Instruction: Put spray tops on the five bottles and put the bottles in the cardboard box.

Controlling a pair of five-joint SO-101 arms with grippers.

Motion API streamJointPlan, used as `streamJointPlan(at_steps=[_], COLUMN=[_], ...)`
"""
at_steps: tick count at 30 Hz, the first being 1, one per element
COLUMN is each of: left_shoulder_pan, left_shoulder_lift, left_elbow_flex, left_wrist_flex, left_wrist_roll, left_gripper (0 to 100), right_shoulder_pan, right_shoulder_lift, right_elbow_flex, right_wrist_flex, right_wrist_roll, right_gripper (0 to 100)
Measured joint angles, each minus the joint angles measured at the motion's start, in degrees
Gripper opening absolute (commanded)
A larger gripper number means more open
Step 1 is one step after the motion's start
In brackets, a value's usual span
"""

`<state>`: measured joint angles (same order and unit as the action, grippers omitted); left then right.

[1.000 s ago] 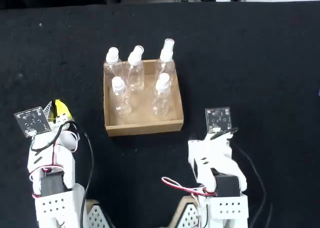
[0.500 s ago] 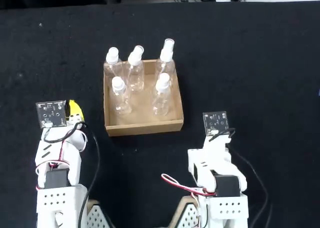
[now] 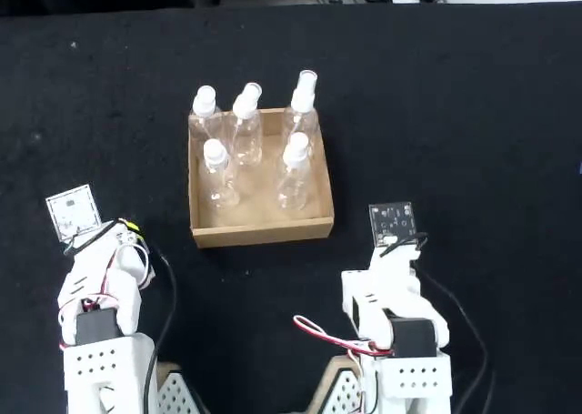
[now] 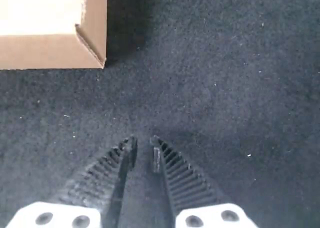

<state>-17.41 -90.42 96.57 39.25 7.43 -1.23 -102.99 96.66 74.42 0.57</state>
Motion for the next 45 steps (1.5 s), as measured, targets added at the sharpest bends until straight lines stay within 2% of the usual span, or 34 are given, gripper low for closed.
streamJointPlan(at_steps=[5, 18, 28, 45], left_shoulder_pan=[2.5, 4.0, 7.4, 7.6], left_shoulder_lift=[0.0, -0.2, -12.8, -13.0], left_elbow_flex=[0.1, 0.1, 0.1, 0.1], left_wrist_flex=[2.5, 3.0, 19.7, 23.4], left_wrist_roll=[-0.1, 0.0, 0.0, 0.0], left_gripper=[3, 3, 3, 3], right_shoulder_pan=[0.0, 0.0, 0.0, 0.0], right_shoulder_lift=[0.0, 0.0, 0.0, 0.0], right_elbow_flex=[0.0, 0.0, 0.0, 0.0], right_wrist_flex=[0.0, 0.0, 0.0, 0.0], right_wrist_roll=[0.0, 0.0, 0.0, 0.0], right_gripper=[1.1, 1.1, 1.1, 1.1])
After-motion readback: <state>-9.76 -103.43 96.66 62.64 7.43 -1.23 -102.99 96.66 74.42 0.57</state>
